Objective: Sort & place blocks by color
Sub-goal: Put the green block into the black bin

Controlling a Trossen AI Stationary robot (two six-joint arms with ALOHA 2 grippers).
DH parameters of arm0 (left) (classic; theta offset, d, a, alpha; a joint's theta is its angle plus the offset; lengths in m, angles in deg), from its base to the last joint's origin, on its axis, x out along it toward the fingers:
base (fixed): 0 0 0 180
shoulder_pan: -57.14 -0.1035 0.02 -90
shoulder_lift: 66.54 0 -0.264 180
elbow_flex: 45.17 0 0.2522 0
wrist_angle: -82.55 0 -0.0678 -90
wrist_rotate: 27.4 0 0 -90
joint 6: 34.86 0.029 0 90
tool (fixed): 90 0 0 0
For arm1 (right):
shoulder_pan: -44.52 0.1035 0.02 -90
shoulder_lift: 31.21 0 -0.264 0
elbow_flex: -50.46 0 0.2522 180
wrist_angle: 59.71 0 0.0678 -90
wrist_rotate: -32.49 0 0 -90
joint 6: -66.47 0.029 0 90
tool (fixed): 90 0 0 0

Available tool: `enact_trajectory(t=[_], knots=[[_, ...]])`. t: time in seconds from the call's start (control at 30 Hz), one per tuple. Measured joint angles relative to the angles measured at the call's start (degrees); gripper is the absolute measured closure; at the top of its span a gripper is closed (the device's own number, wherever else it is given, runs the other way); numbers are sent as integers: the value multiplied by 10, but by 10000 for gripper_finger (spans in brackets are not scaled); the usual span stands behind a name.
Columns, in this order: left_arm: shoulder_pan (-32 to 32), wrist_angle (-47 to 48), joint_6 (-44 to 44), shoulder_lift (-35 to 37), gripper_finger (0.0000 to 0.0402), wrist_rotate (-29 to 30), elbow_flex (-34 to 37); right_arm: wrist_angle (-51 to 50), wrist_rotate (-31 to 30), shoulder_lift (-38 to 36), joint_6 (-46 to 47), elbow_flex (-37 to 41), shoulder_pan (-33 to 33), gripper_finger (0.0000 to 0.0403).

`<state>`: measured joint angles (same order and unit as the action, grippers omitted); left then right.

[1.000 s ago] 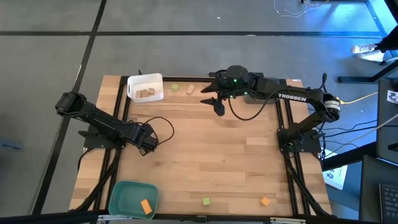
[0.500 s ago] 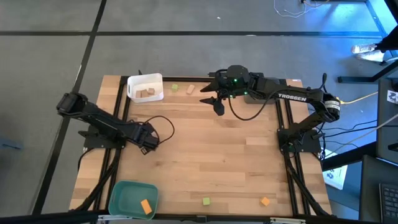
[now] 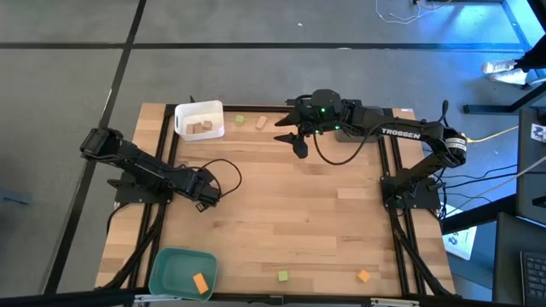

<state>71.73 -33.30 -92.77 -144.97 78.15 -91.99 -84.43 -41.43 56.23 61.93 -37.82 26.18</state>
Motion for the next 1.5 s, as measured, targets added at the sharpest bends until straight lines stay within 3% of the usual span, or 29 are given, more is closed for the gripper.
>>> enact_trajectory(t=[0.23, 0.63, 0.73, 0.97, 1.07, 1.2, 1.37, 1.5], knots=[[0, -24, 0, 0, 349, -3, -13, 0, 0, 0, -1, 0, 0, 171], [-23, -23, 53, 5, 350, 5, -137, -66, -10, -64, -18, 0, 0, 171], [-48, -26, 96, 5, 350, 13, -169, -101, -45, -99, -15, 0, 0, 171], [-144, -103, 251, 2, 351, 0, -247, -209, -200, -175, 86, 0, 0, 171], [-199, -168, 324, 1, 351, -47, -276, -260, -221, -194, 110, 0, 0, 171], [-274, -273, 402, 1, 351, -177, -296, -309, -215, -199, 68, 0, 0, 171], [-342, -379, 439, 1, 351, -344, -300, -304, -126, -191, -23, 0, 0, 171], [-355, -420, 500, 1, 351, -393, -300, -262, -45, -180, -48, 0, 1, 171]])
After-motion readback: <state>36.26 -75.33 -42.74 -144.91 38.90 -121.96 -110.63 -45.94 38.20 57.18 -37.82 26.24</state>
